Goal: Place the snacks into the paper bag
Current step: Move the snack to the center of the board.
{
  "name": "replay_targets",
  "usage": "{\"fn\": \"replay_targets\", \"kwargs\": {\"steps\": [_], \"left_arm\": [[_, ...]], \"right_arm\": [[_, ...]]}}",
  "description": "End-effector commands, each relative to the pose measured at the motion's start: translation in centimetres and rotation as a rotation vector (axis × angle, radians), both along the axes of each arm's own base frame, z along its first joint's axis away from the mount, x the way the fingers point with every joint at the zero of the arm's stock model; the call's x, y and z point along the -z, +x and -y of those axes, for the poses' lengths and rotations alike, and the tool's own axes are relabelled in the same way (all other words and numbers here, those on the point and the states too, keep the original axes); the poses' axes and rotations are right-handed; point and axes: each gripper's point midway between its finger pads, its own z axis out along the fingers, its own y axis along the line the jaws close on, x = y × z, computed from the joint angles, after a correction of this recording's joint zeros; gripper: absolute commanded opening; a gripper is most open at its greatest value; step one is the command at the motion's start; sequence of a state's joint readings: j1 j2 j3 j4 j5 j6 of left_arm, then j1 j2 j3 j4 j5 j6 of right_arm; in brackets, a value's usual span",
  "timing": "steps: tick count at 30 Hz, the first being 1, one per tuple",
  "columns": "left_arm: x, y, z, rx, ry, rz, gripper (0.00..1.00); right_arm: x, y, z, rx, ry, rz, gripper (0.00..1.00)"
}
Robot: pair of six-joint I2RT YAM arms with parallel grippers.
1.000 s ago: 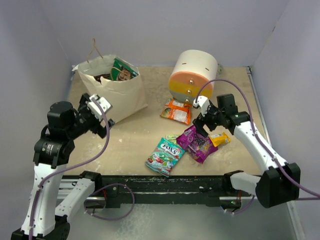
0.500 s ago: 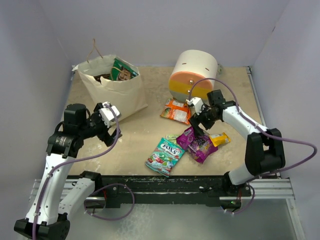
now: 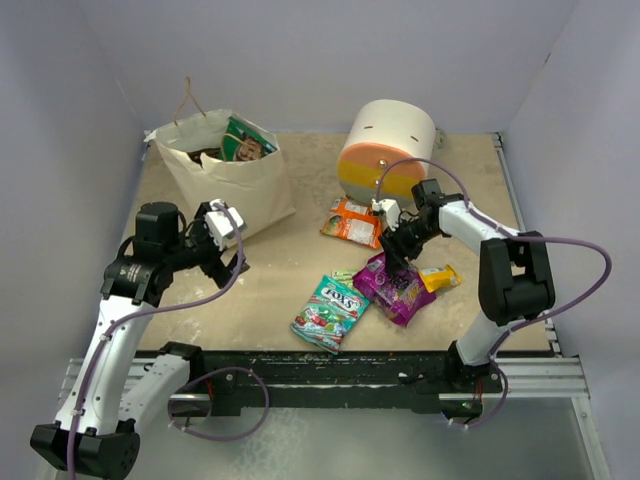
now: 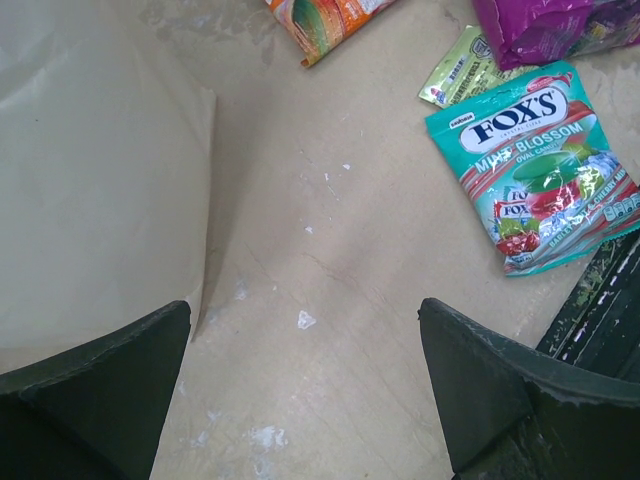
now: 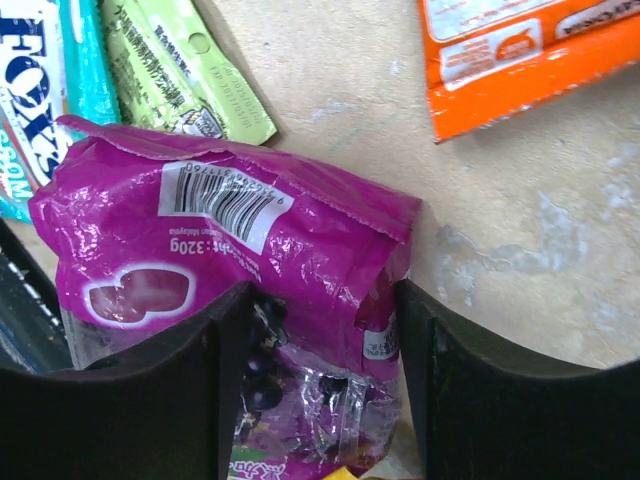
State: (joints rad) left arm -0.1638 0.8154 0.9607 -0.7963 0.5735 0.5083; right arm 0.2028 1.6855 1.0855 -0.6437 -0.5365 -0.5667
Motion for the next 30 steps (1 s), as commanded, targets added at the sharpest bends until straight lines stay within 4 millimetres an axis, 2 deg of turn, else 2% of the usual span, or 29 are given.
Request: {"fn": "replay_targets", "kwargs": {"steps": [1,4,10,12,16,19,26,30], "left_arm": [[-0.9,1.1,0.3,0.01,-0.019,0.048,0.99],[-1.5,1.3,0.3,0.008,-0.017,0.068,0.99],[-2.3,1.7,0.6,0.035,-0.014,0.09,0.99],[-2.5,1.7,0.6,0.041,-0.013,0.091,0.99],[-2.7,1.9,0.8,0.047,-0.015,0.089,0.99],[-2.4,1.8,0.9,0.053,-0.02,0.077,0.99],[-2.1,1.4,0.8,0.047,-0.025,0.082,0.99],[-2.2,1.4,0.5,0.027,-0.024,0.092,0.99]], "right_arm": [[-0.5,-1.3,-1.3,-0.093,0.082,-0.041,0.54],[-0.9,-1.4,-1.6,-0.116,0.104,-0.025,0.4],[-3.7,-0.8,-2.1,-0.14,0.143,0.063,0.08],[-4.9,-0.6,-2.2,-0.149,0.157,0.096,0.01],[-7.0,-0.5,-2.5,-0.166,0.175,0.146,0.0],[-7.7,0.1,-2.2,-0.151,0.157,0.176,0.0],[-6.1,4.0,1.6,0.023,-0.058,0.235,0.01],[-5.9,6.0,3.8,0.089,-0.178,0.304,0.16]]}}
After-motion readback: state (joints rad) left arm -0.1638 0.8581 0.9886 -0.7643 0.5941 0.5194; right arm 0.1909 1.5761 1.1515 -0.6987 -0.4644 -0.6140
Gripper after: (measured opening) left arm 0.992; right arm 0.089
